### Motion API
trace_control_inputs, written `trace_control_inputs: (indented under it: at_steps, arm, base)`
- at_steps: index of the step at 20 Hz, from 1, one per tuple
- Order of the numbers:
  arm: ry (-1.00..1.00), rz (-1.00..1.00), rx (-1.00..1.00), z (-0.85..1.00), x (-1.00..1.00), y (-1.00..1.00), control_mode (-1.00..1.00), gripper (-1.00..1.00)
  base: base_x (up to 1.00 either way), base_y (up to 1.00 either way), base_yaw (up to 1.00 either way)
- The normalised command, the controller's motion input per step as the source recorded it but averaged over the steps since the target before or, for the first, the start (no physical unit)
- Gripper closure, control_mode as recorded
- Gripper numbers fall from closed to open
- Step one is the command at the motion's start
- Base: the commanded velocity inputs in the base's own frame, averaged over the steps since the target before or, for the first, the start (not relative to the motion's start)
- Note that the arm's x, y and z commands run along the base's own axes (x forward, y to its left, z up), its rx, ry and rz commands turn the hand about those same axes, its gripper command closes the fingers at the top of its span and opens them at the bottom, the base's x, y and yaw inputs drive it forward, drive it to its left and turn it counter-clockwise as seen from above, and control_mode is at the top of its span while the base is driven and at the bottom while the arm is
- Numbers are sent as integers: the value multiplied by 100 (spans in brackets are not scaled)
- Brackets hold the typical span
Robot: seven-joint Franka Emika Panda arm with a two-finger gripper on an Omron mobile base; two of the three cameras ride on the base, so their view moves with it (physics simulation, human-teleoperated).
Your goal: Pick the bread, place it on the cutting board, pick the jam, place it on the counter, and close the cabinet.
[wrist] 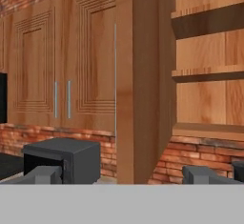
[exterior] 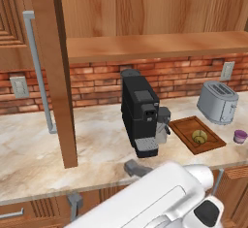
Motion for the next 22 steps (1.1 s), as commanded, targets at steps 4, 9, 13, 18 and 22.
trace_control_inputs:
  at_steps: [4, 9, 13, 18, 22]
  arm:
    - [0, 0, 0, 0, 19, 3, -100, -100]
    - [0, 0, 0, -1, 19, 8, -100, -100]
    - [0, 0, 0, -1, 18, 14, -100, -100]
    - [0, 0, 0, -1, 19, 16, -100, -100]
    - [0, 0, 0, 0, 13, 9, -100, -100]
  base:
    - [0, 0, 0]
    - [0, 0, 0]
    - [0, 0, 0]
    - [0, 0, 0]
    - [0, 0, 0]
